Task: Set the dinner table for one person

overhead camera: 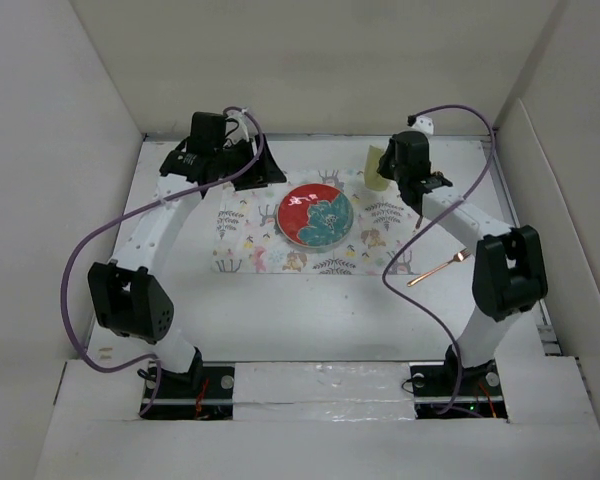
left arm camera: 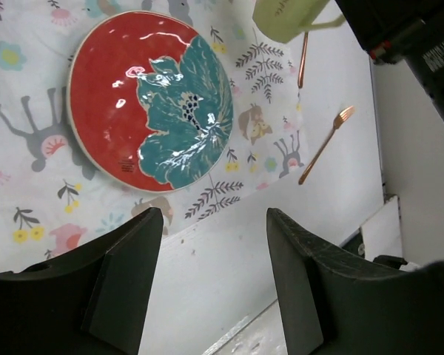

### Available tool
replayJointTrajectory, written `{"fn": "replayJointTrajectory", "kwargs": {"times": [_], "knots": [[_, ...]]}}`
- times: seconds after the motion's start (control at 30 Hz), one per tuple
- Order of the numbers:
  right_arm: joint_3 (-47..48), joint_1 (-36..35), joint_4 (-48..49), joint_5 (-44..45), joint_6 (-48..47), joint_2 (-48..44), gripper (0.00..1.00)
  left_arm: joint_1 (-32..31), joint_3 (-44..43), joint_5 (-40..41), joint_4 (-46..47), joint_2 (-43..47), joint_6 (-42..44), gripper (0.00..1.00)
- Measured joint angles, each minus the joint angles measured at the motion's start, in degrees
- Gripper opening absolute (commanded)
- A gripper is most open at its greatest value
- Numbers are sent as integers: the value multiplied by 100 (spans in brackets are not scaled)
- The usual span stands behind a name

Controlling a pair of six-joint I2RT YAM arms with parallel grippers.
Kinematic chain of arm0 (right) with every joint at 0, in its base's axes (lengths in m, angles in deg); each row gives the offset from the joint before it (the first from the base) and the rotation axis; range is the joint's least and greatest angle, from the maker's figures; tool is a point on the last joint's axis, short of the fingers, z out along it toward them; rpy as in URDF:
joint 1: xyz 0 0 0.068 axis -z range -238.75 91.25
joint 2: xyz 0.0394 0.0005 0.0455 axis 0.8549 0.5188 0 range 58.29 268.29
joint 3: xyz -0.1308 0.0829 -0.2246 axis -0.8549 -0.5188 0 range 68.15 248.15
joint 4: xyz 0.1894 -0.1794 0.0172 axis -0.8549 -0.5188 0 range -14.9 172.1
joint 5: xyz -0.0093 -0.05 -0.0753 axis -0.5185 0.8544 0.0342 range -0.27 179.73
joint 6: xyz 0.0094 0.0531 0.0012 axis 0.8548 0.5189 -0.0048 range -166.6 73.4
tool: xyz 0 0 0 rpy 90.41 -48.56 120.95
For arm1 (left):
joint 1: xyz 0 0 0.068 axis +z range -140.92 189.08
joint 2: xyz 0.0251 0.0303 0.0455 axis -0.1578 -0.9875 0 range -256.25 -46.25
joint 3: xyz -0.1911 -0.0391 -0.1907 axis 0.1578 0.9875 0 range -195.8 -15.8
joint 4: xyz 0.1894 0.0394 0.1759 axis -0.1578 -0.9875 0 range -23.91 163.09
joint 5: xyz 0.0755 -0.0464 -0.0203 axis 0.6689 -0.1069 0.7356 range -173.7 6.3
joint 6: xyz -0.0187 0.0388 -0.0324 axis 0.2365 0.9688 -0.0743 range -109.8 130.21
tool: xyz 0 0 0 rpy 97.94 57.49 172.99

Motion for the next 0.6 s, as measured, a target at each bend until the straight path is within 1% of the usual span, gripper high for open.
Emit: {"fn": "replayJointTrajectory", "kwargs": {"times": [0.13, 0.27, 0.43, 0.6], "knots": [[511, 138, 81, 254, -107, 925, 0, 2, 61, 138, -116, 258, 278, 54], [1058, 262, 24, 337, -256, 1550, 0, 2, 229, 138, -114, 503, 402, 55], [1716, 400, -11, 413, -540, 1891, 0, 0, 446, 122, -116, 535, 428, 54], [1985, 483, 107, 437, -791, 1906, 0, 0, 564, 103, -94, 529, 428, 54]]}}
